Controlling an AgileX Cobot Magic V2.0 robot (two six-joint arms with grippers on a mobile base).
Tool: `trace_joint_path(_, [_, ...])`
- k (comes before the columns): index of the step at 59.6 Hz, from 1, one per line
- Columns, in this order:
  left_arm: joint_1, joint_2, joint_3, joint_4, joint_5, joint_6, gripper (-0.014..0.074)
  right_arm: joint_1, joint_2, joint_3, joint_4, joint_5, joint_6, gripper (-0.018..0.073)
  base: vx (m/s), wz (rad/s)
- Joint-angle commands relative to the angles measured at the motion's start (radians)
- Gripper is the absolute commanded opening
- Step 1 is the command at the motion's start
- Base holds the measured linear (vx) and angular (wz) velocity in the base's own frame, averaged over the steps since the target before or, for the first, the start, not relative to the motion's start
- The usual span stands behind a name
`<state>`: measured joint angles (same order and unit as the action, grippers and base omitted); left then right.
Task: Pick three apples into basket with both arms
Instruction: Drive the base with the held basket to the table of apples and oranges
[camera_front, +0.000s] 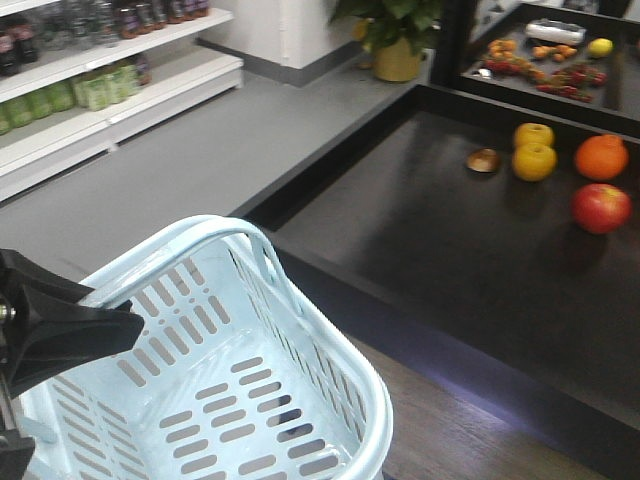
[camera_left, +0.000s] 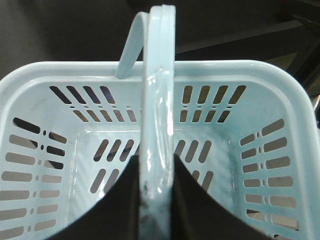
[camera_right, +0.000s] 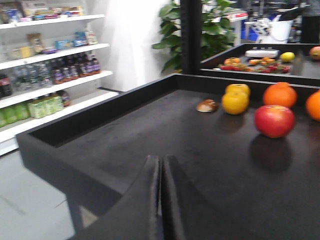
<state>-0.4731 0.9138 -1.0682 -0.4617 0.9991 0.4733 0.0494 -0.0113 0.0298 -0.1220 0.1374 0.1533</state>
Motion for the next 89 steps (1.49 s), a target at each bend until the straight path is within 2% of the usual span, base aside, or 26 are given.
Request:
trace_joint_path(1, [-0.004, -0.013, -0.026, -0.048, -0.083, -0.011, -0.0006, -0.007, -0.013, 0.012, -0.008, -0.073, -0.009, -0.0005, 0.13, -0.51])
trace_joint_path(46, [-0.004, -0.013, -0.026, -0.048, -0.083, -0.011, -0.0006, -0.007, -0.013, 0.012, -0.008, -0.073, -0.009, -0.0005, 0.12, -0.46])
trace_joint_path(89, [-0.004, -0.013, -0.026, -0.048, -0.083, -0.011, -0.0006, -0.007, -0.013, 0.012, -0.008, -0.073, -0.009, -0.0005, 0.06, -0.21])
